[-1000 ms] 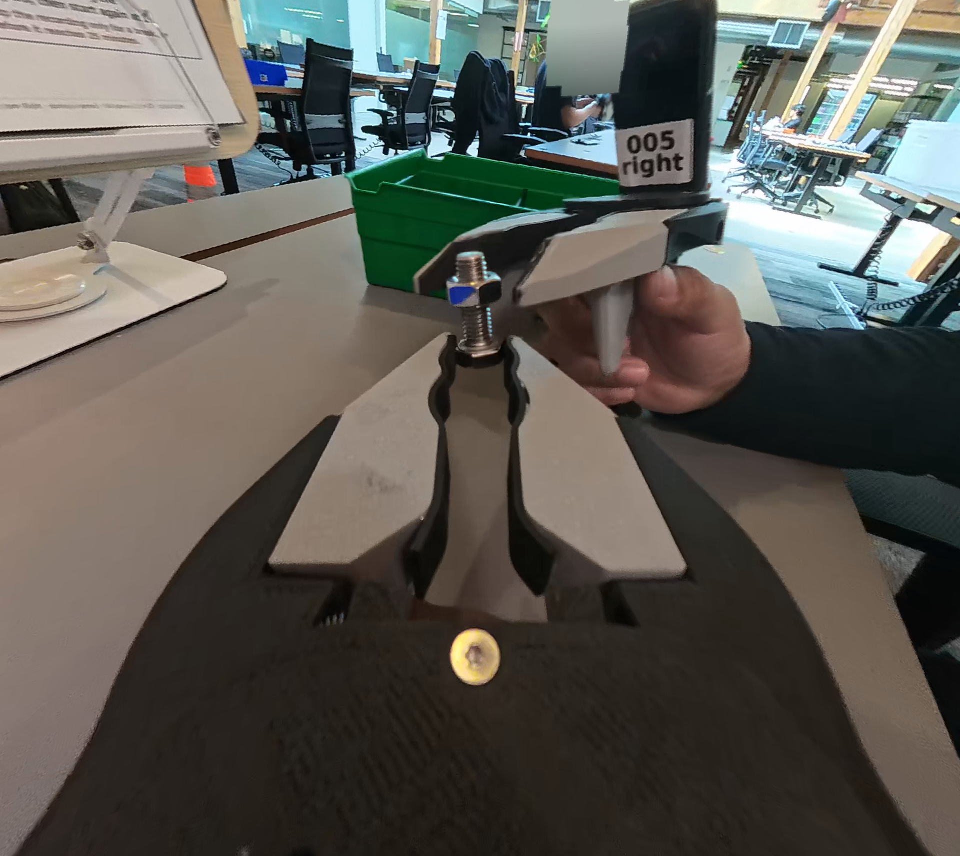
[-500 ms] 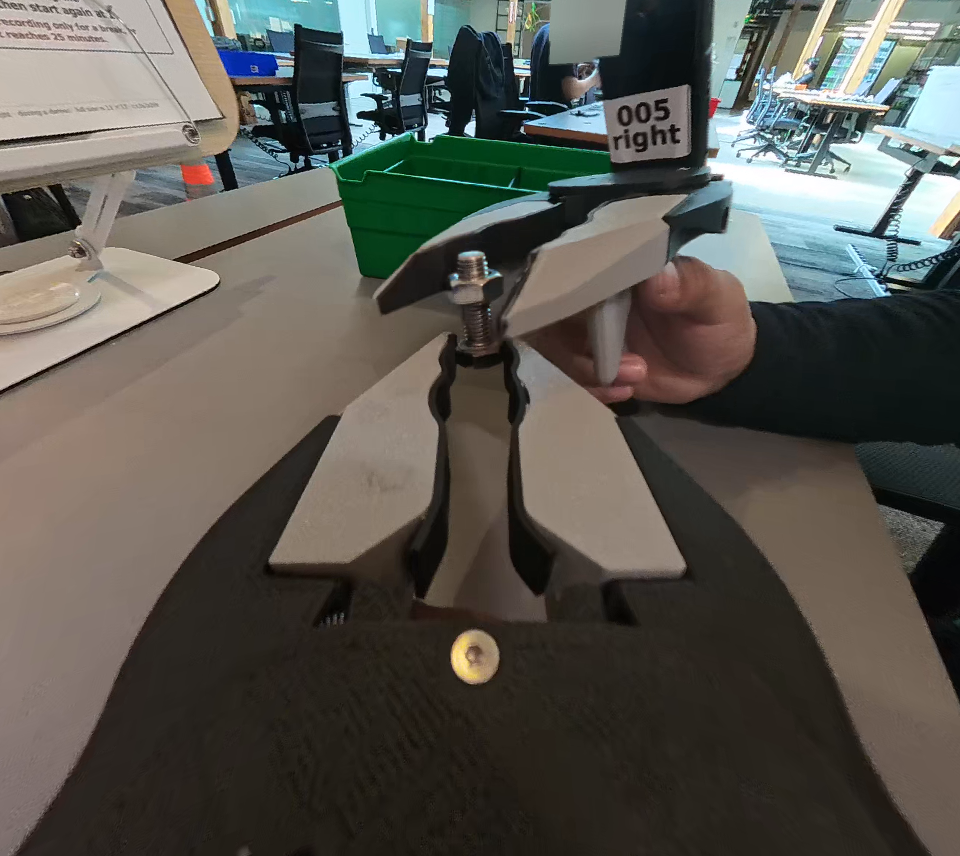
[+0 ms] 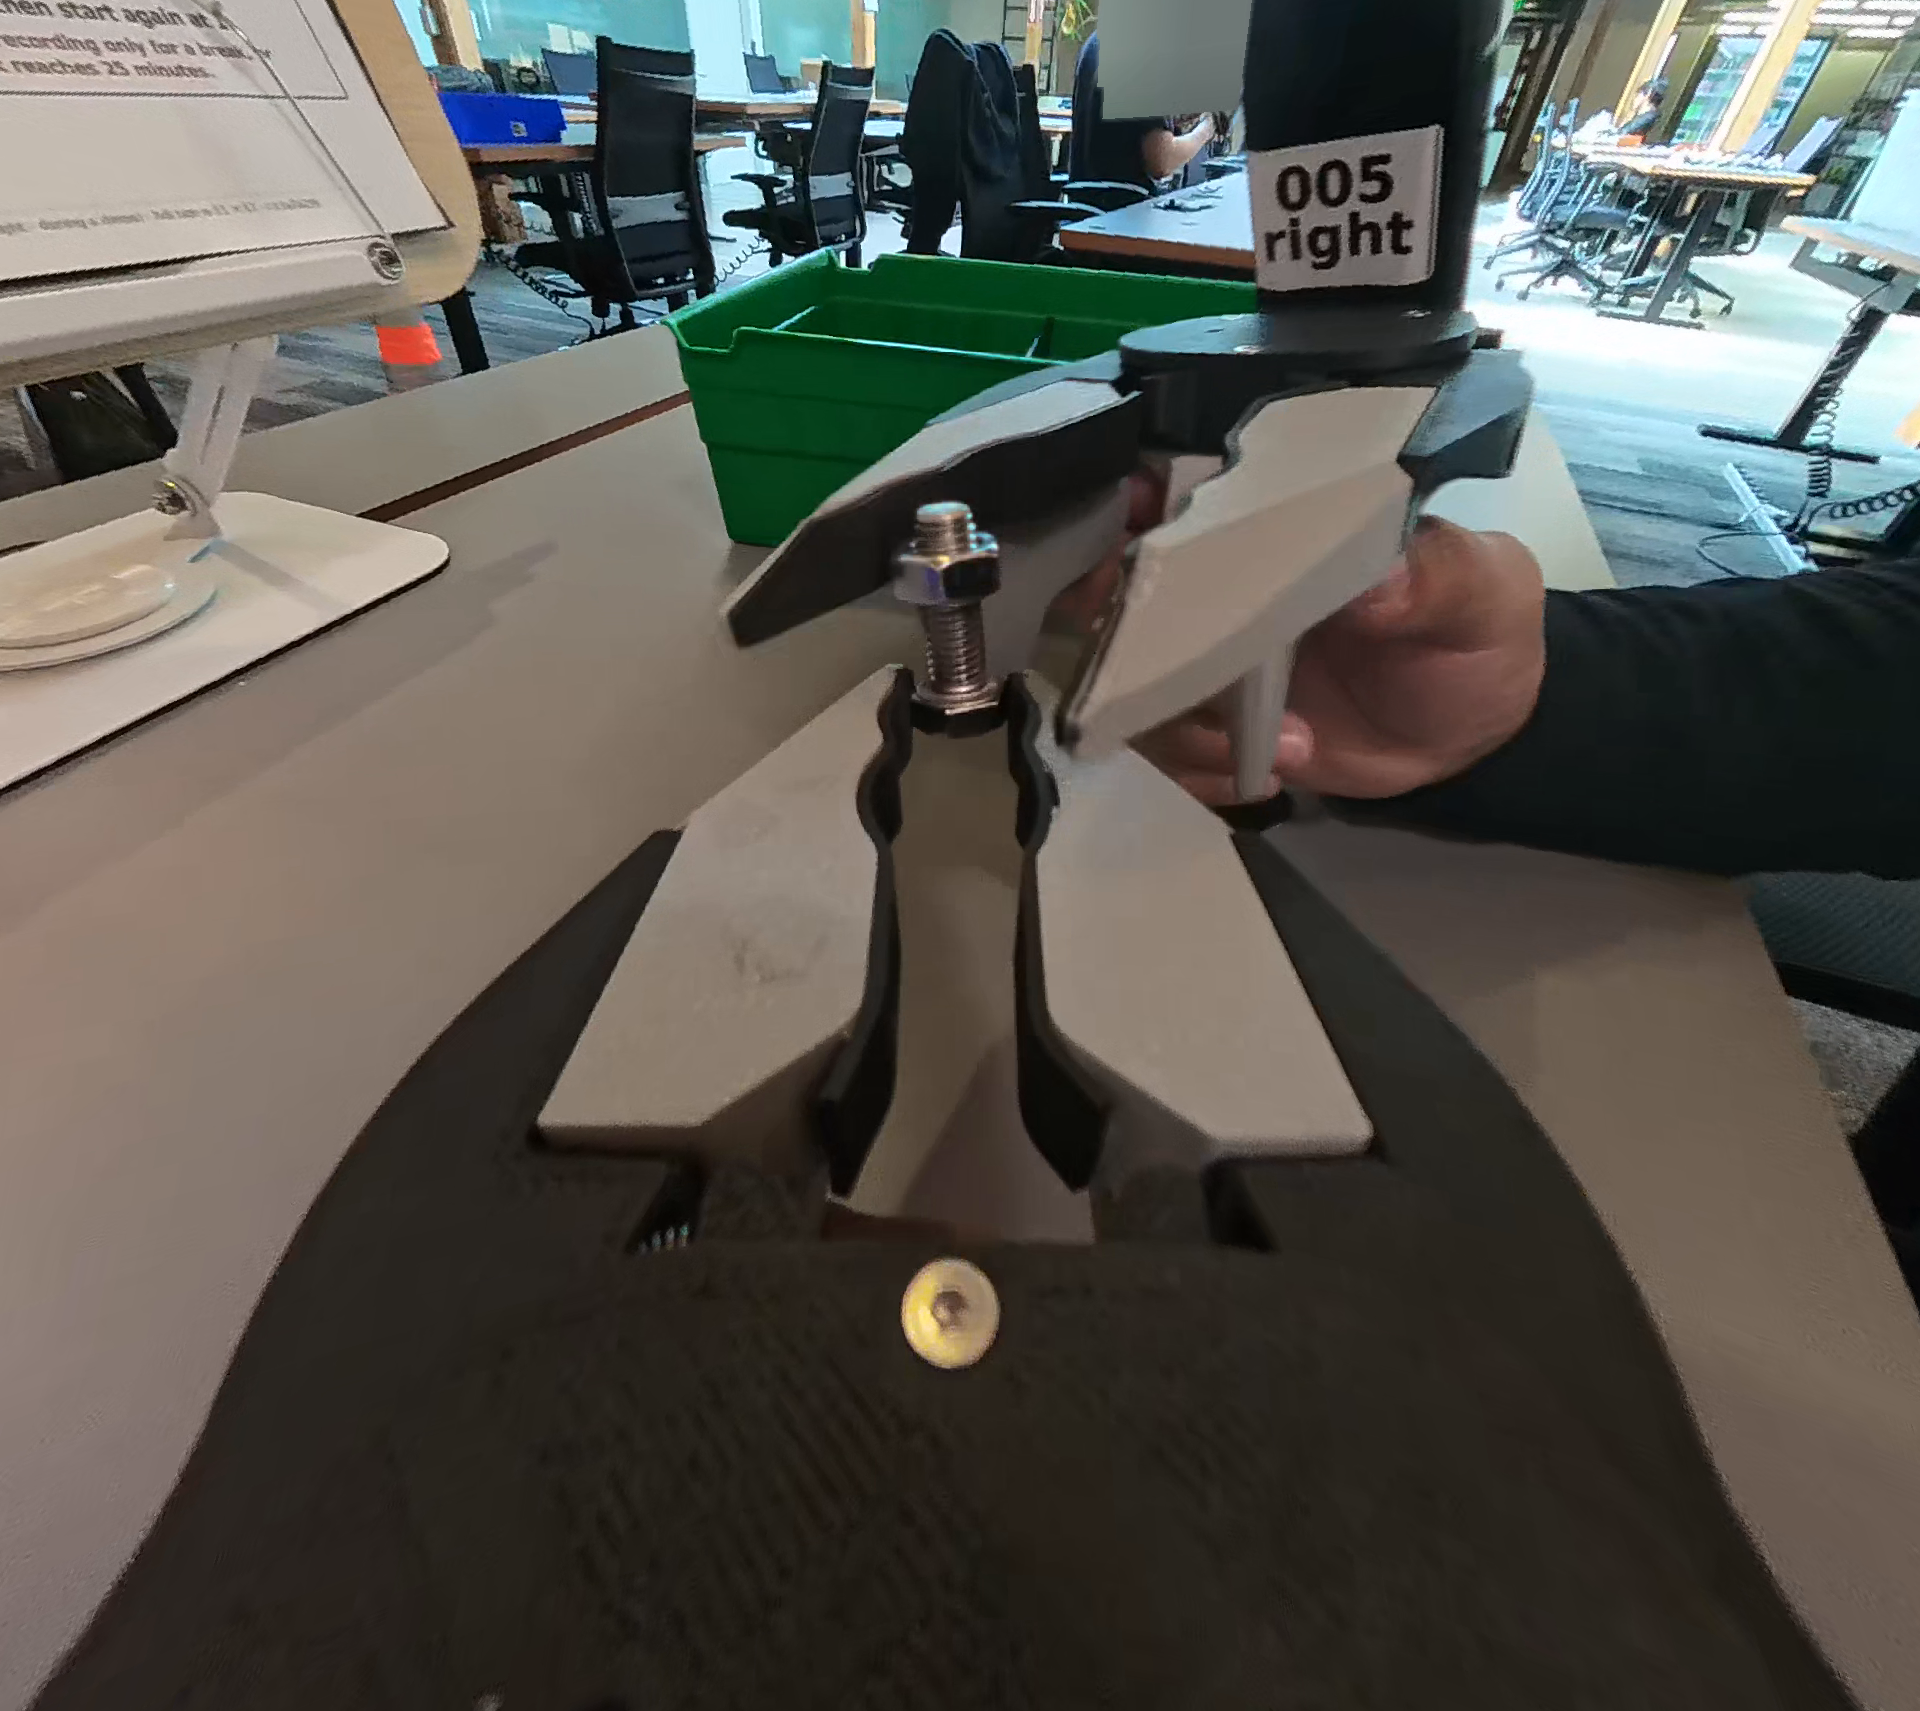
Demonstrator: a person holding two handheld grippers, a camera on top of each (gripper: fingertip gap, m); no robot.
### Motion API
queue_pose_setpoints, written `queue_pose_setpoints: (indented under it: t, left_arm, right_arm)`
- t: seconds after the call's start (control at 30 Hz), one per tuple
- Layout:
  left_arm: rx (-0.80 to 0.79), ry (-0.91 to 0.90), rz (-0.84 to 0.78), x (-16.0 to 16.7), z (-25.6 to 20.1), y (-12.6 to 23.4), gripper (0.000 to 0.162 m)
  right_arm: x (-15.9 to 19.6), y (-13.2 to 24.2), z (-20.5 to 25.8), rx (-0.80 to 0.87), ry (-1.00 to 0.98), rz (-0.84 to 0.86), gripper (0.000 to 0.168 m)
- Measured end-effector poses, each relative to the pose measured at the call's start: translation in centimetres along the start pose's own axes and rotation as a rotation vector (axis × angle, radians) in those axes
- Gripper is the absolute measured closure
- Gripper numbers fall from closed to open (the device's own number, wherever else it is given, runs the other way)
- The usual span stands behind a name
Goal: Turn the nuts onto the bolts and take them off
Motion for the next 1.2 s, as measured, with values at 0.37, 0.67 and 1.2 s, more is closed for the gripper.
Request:
queue_pose_setpoints:
  t: [0.37,0.67,1.2]
  left_arm:
    - [-0.012,0.045,-0.025,-0.1,0.6,0.5,0.147]
    - [-0.058,0.068,-0.030,0.0,1.2,0.8,0.147]
    - [-0.041,0.034,0.012,0.1,0.7,0.4,0.147]
  right_arm:
    - [-0.1,0.1,0.0,-0.054,-0.040,-0.042,0.113]
    - [-0.3,1.2,-0.7,0.017,-0.043,-0.056,0.117]
    - [-0.2,1.0,-0.6,0.012,-0.036,-0.040,0.119]
Point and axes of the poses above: each gripper's, where its closed fingertips meet, y back along the fingers, x out of its underside, z = x × y across the jaws, the point moved 10 cm from there along y, back along the fingers, and after that the axes turned 12 degrees about z, right-handed, at the moved point
